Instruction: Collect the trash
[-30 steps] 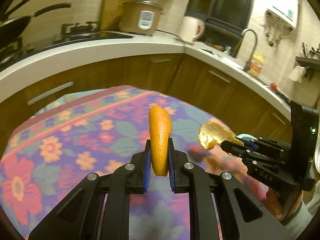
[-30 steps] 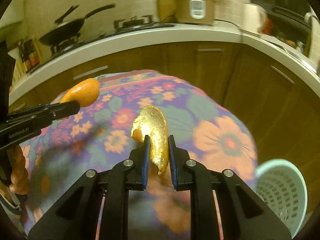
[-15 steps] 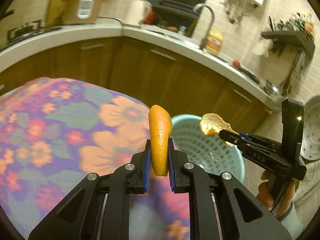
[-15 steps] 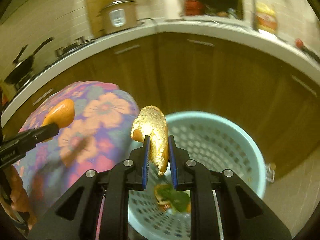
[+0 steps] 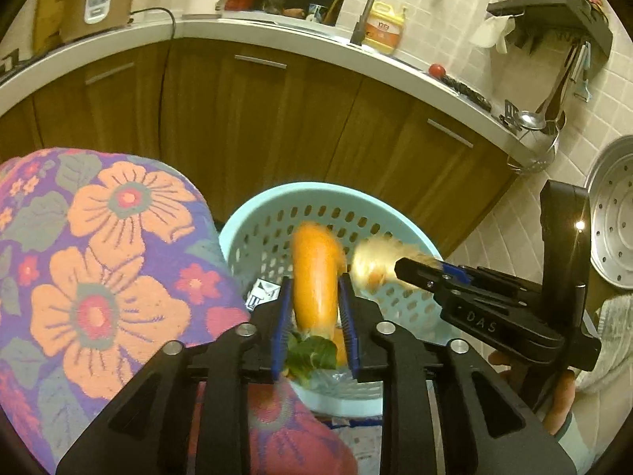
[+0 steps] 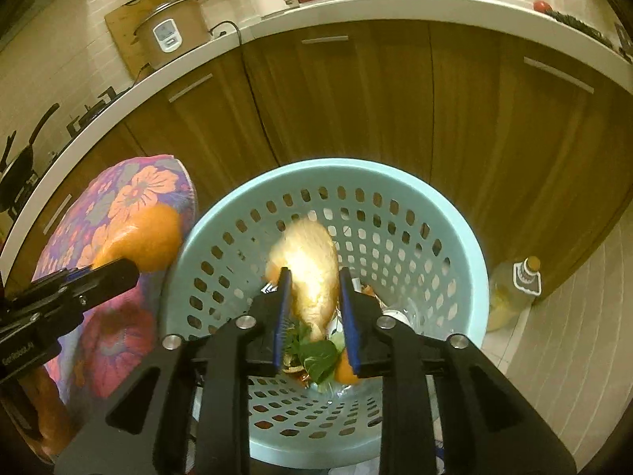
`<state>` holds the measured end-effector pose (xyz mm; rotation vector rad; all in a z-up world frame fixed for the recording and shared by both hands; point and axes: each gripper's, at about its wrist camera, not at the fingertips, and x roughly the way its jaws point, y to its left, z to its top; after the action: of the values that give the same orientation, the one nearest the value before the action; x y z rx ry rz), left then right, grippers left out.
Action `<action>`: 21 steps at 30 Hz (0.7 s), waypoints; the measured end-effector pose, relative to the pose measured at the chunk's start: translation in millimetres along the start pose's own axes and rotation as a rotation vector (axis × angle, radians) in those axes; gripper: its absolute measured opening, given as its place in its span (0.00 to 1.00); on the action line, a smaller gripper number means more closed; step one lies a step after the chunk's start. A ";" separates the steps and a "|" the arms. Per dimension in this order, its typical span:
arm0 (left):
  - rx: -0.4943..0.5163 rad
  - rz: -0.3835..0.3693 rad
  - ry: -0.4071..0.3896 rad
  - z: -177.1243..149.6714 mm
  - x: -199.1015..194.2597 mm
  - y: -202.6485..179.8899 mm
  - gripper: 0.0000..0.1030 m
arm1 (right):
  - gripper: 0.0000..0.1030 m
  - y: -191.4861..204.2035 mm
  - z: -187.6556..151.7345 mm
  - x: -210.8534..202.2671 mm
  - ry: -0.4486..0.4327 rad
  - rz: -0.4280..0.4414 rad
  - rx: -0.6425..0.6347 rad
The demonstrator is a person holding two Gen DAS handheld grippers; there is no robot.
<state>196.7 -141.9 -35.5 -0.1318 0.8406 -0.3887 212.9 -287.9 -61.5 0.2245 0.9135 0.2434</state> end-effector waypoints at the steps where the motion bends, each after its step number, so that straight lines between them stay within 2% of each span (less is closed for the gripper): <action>1: -0.001 0.002 -0.003 -0.4 -2.1 0.1 0.37 | 0.30 -2.1 -0.4 -0.2 0.001 0.017 0.010; 2: -0.002 0.008 -0.011 -0.3 -3.2 -0.3 0.45 | 0.36 -1.7 -1.2 -1.8 -0.003 0.021 0.015; 3: 0.001 0.018 -0.020 -0.4 -5.0 -0.7 0.47 | 0.39 -1.4 -1.8 -3.5 -0.012 0.016 0.013; 8: 0.016 0.028 -0.040 -0.4 -17.6 -0.5 0.55 | 0.41 11.0 -2.1 -12.5 -0.031 0.031 -0.012; 13: 0.034 0.062 -0.067 -7.2 -34.7 4.7 0.55 | 0.42 36.5 -0.2 -32.2 -0.077 0.046 -0.072; 21: 0.101 0.187 -0.100 -29.8 -85.9 26.8 0.56 | 0.49 98.9 -6.2 -61.9 -0.170 0.068 -0.208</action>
<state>130.3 -82.9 -2.3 0.0215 0.7265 -0.2460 160.5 -212.1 10.3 0.0820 0.7073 0.3745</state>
